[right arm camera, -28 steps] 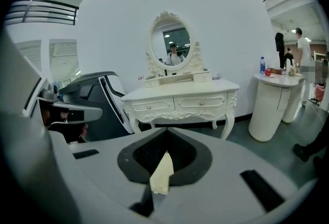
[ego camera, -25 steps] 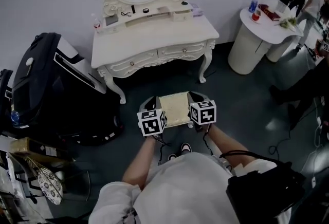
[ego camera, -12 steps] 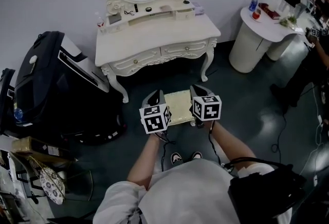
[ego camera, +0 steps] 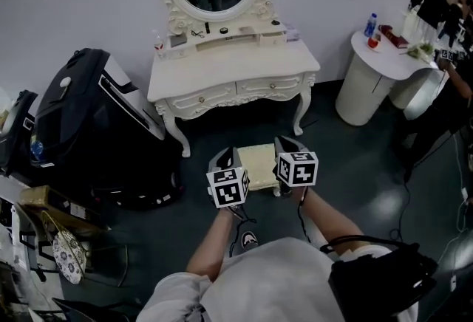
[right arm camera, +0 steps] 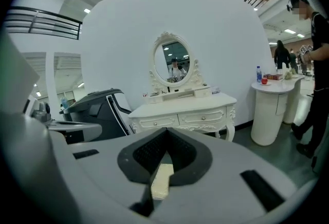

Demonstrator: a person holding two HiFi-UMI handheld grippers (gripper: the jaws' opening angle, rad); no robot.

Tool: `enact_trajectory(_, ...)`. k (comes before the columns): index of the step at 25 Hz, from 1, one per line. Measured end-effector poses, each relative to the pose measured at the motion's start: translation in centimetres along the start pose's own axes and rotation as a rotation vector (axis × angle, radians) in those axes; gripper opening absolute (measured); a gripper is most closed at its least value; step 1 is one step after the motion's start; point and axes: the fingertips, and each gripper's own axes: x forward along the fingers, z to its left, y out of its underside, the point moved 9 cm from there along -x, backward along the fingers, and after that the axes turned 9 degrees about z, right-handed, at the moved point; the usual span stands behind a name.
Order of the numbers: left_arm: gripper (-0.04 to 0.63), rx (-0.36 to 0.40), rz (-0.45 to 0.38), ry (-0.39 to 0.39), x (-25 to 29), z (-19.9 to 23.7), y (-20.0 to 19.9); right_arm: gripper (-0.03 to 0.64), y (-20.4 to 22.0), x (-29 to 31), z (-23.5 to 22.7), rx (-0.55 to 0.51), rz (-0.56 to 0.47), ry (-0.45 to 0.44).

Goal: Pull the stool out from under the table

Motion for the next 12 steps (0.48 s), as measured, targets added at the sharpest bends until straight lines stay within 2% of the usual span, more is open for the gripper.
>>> enact_trajectory(7, 0.008, -0.038, -0.003, -0.026, -1.9, -2.9, 2.2, 0.0, 2.0, -2.4, -1.3, 0.054, 0.009, -0.025)
enact_trajectory(12, 0.008, -0.057, -0.008, -0.033, -2.7, -3.4, 2.8, 0.0, 2.7, -3.4, -1.1, 0.038, 0.014, -0.04)
